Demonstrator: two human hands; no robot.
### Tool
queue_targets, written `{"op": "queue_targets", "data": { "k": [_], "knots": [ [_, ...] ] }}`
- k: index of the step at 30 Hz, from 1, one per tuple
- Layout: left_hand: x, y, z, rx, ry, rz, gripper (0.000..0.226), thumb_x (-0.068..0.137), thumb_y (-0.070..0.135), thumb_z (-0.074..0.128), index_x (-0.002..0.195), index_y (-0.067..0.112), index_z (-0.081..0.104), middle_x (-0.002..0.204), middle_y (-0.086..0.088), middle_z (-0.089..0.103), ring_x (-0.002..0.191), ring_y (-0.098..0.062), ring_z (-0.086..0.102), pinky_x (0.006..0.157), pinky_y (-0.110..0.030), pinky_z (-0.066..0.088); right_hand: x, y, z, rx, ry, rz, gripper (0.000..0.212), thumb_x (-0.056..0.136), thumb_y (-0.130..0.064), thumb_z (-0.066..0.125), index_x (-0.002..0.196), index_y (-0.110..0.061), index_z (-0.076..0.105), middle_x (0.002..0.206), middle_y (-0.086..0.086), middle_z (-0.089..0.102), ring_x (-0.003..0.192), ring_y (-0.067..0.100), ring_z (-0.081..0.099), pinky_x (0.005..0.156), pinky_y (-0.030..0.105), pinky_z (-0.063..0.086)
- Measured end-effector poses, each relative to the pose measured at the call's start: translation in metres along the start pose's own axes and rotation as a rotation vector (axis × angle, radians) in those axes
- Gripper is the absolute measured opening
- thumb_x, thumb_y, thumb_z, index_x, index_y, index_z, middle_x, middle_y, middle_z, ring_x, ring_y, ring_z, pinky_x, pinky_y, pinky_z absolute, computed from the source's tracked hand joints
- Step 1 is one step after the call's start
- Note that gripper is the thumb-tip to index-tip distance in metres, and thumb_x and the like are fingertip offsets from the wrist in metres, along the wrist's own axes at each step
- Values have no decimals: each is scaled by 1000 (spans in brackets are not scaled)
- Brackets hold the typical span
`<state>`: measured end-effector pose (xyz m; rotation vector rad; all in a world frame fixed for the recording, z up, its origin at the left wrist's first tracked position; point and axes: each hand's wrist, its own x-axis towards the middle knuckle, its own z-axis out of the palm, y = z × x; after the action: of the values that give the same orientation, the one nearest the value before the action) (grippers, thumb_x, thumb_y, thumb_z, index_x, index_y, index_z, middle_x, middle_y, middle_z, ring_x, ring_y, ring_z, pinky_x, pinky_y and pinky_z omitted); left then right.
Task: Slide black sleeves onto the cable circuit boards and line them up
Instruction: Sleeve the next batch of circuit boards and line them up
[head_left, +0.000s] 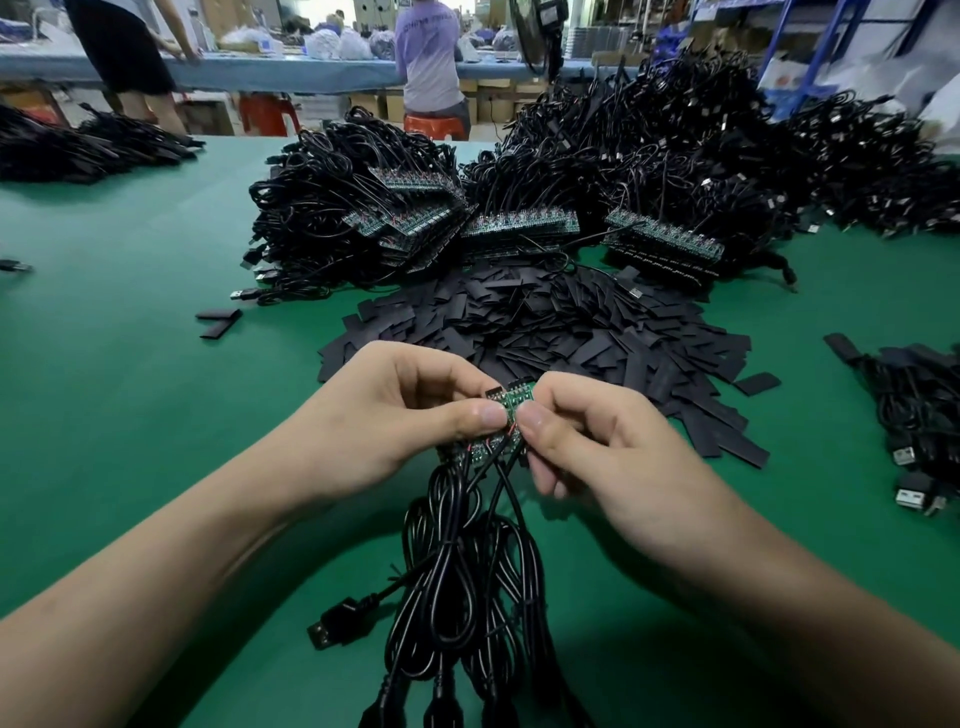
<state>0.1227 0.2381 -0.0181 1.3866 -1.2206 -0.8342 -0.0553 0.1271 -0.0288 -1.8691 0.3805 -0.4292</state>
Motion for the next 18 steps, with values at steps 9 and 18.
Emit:
{"op": "queue_targets", "data": {
  "k": [9, 18],
  "knots": [
    [-1, 1, -1, -70, -13, -17, 8, 77, 17, 72, 78, 17, 80, 76, -1, 73, 68, -7, 62, 68, -15, 50, 1, 1, 6, 406, -94, 69, 24, 96, -34, 57, 77, -21, 58, 65, 0, 61, 61, 10, 52, 52, 21, 33],
    [-3, 1, -16, 15, 27, -60, 10, 77, 24, 74, 79, 16, 79, 79, -2, 73, 70, -6, 63, 71, -13, 50, 1, 1, -7, 142, 168, -189, 25, 101, -38, 55, 85, -25, 68, 75, -1, 69, 71, 17, 62, 59, 24, 49]
  ]
}}
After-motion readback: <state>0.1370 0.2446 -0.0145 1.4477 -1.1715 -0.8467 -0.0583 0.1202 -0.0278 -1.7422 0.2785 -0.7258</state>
